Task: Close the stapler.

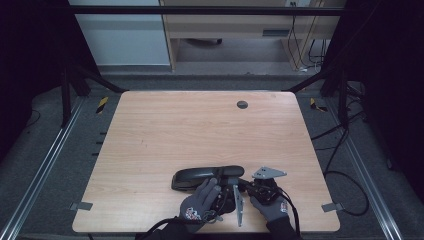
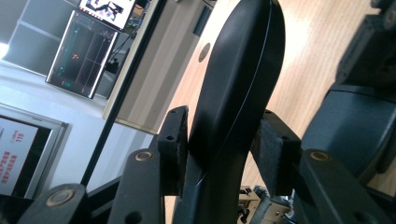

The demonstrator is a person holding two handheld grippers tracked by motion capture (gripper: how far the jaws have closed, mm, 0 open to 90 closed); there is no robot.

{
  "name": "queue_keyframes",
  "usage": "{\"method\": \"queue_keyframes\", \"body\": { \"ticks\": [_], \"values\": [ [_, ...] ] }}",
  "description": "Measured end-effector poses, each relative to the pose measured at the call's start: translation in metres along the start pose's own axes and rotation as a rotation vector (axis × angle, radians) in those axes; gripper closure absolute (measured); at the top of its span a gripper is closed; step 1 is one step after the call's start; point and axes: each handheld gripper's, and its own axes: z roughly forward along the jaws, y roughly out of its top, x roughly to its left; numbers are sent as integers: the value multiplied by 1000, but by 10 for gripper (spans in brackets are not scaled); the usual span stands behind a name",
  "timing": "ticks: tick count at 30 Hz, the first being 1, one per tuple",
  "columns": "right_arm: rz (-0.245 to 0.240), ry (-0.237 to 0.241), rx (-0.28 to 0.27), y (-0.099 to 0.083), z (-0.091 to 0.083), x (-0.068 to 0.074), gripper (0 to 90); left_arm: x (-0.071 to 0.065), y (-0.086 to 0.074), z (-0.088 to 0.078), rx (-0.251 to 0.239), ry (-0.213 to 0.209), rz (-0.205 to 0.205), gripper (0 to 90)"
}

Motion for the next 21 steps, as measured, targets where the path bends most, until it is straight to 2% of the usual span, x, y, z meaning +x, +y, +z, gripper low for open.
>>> {"method": "queue_keyframes", "body": {
  "ticks": [9, 13, 17, 18, 21],
  "values": [
    [8, -21, -13, 0, -4, -4, 900, -6, -1, 3, 7, -17, 19, 555],
    [16, -27, -20, 0, -7, -7, 900, -5, -1, 3, 3, -25, 14, 549],
    [26, -35, -24, -1, -9, -9, 900, -4, 1, 2, -18, -46, 7, 472],
    [23, -40, -27, -1, -9, -10, 900, -3, 2, 1, -23, -64, 0, 451],
    [25, -45, -31, -1, -10, -12, 900, 1, 3, -1, -46, -109, -59, 425]
  ]
}}
